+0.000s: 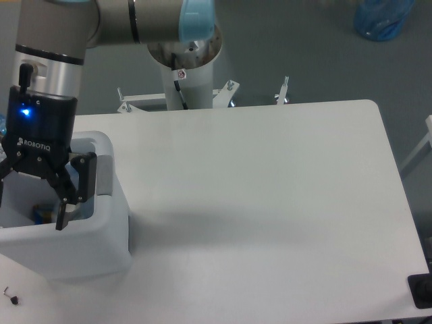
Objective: Place the trash in the trash can
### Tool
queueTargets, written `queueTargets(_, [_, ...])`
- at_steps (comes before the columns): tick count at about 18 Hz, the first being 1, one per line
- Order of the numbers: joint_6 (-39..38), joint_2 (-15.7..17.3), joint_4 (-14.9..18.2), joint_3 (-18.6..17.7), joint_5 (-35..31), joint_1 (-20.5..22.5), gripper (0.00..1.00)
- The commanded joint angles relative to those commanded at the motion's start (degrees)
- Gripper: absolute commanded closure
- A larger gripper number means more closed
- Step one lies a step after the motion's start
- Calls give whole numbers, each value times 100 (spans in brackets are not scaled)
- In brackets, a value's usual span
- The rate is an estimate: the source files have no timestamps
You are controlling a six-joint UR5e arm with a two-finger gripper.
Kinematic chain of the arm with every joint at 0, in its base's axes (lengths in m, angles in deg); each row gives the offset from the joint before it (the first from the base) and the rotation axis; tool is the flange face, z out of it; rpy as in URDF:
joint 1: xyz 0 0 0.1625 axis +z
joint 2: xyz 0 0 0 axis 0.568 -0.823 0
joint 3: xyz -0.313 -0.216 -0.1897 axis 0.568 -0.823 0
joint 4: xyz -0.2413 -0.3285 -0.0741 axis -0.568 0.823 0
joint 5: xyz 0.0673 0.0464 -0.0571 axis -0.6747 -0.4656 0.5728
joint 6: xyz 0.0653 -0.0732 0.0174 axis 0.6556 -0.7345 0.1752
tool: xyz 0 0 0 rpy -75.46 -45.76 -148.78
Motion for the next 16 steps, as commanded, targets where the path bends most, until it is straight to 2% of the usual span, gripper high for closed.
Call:
queueTargets(6, [35, 141, 18, -62, -825, 860, 0])
queueTargets(9, [175, 132, 35, -53, -853, 1290, 0])
queueTargets(10, [463, 132, 61, -70, -853, 1423, 0])
queueTargets(11, [849, 149, 114, -132, -861, 1520, 0])
queueTargets(13, [1509, 193, 473, -237, -870, 1661, 0])
queueTargets(16, [2072, 272, 782, -422, -853, 2038, 0])
